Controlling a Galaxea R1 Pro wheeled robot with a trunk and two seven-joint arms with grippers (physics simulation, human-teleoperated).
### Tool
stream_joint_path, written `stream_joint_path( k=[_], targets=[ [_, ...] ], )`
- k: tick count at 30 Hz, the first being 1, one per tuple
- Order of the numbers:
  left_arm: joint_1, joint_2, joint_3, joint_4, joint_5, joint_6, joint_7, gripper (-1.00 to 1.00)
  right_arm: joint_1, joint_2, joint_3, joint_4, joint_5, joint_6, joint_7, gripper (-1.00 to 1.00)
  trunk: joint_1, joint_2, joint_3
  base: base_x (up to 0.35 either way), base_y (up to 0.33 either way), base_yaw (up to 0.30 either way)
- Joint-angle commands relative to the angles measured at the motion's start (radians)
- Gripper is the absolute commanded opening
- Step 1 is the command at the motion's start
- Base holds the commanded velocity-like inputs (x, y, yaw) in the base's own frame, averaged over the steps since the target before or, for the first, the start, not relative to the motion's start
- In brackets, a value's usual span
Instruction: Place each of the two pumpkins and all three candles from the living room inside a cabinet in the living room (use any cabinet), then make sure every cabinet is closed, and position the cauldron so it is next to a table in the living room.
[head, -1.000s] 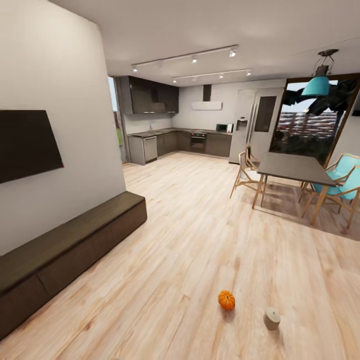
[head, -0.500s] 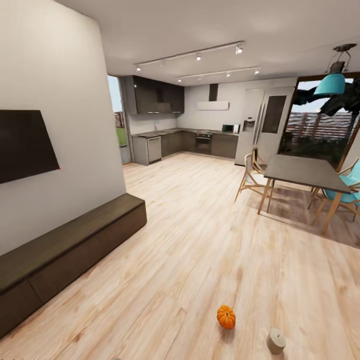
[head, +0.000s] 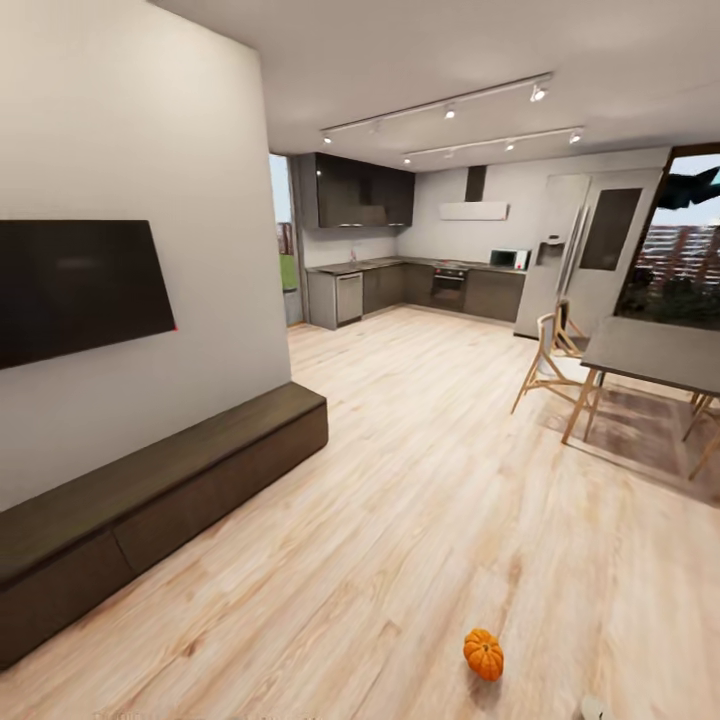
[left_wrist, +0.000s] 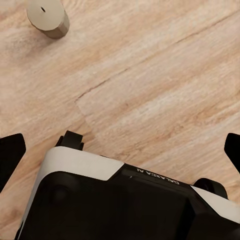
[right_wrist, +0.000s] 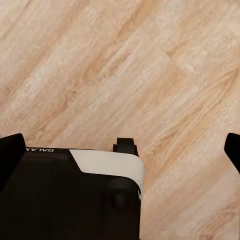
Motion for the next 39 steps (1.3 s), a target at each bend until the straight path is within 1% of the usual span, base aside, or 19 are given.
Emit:
stream_joint_path(
  k=[1, 12, 19, 32, 39],
  targets=[
    [0.0, 0.0, 0.005, -0.002, 0.003, 0.006, 0.004, 1.0, 0.0, 0.0, 0.001, -0.002, 0.004, 0.007, 0.0, 1.0, 0.0, -0.001, -0.002, 0.0, 0.0, 0.282],
    [0.0, -0.001, 0.005, -0.002, 0.003, 0.006, 0.004, 1.0, 0.0, 0.0, 0.001, -0.002, 0.004, 0.007, 0.0, 1.0, 0.0, -0.001, -0.002, 0.0, 0.0, 0.277],
    [0.0, -0.001, 0.005, -0.002, 0.003, 0.007, 0.004, 1.0, 0.0, 0.0, 0.001, -0.002, 0.003, 0.007, 0.003, 1.0, 0.0, -0.001, -0.002, 0.034, -0.045, 0.085],
    [0.0, -0.002, 0.005, -0.002, 0.003, 0.008, 0.004, 1.0, 0.0, 0.0, 0.001, -0.002, 0.003, 0.007, 0.003, 1.0, 0.0, -0.001, -0.002, 0.247, -0.204, 0.012],
    [0.0, -0.002, 0.005, -0.002, 0.004, 0.008, 0.004, 1.0, 0.0, 0.0, 0.001, -0.002, 0.003, 0.007, 0.003, 1.0, 0.0, -0.001, -0.002, 0.274, -0.221, 0.223]
  ],
)
